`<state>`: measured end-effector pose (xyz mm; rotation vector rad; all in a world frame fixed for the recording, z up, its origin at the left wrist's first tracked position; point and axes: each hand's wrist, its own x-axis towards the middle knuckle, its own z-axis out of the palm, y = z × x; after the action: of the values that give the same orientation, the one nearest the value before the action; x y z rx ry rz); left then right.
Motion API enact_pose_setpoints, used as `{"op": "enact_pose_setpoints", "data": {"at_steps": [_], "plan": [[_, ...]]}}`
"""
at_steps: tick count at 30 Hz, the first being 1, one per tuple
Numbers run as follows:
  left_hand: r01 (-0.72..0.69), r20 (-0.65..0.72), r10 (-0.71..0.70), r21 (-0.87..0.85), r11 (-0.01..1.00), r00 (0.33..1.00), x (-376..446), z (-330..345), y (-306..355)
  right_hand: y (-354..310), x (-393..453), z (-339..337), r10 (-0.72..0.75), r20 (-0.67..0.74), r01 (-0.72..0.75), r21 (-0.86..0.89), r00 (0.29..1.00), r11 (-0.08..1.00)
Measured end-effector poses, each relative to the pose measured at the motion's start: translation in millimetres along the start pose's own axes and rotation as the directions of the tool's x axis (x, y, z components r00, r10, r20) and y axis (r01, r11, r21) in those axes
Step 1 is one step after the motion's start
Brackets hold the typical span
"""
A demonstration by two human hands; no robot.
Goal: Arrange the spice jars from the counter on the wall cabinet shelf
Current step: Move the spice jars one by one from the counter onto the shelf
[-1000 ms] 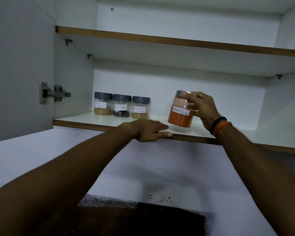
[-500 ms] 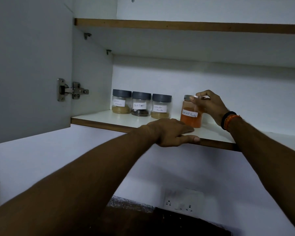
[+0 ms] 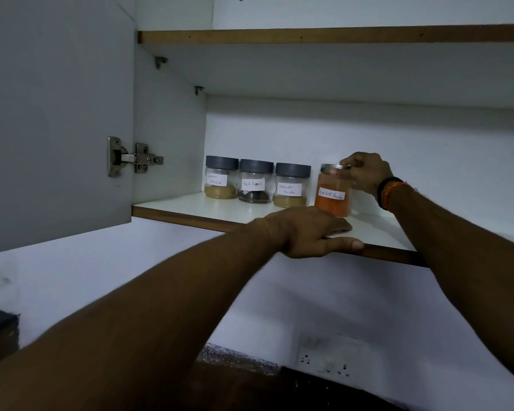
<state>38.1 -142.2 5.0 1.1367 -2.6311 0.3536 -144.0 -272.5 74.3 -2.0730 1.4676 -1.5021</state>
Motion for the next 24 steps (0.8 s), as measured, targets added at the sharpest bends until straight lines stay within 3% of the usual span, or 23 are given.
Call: {"op": "enact_pose_setpoints", "data": {"at_steps": [17,24], "plan": [[-0.028,-0.037,0.028,-0.011,1.0,0.999,1.6,1.8,-0.9,5.0,1.6,13.2,0.025,-0.053,-0.025,-0.004,0.998,1.0],[-0.019,-0.016,0.018,-0.04,0.999,1.0,2.8,3.0,-3.0,-1.4,-21.8,11.0,-0.049,-0.094,0.033,-0.167,0.994,0.985]]}}
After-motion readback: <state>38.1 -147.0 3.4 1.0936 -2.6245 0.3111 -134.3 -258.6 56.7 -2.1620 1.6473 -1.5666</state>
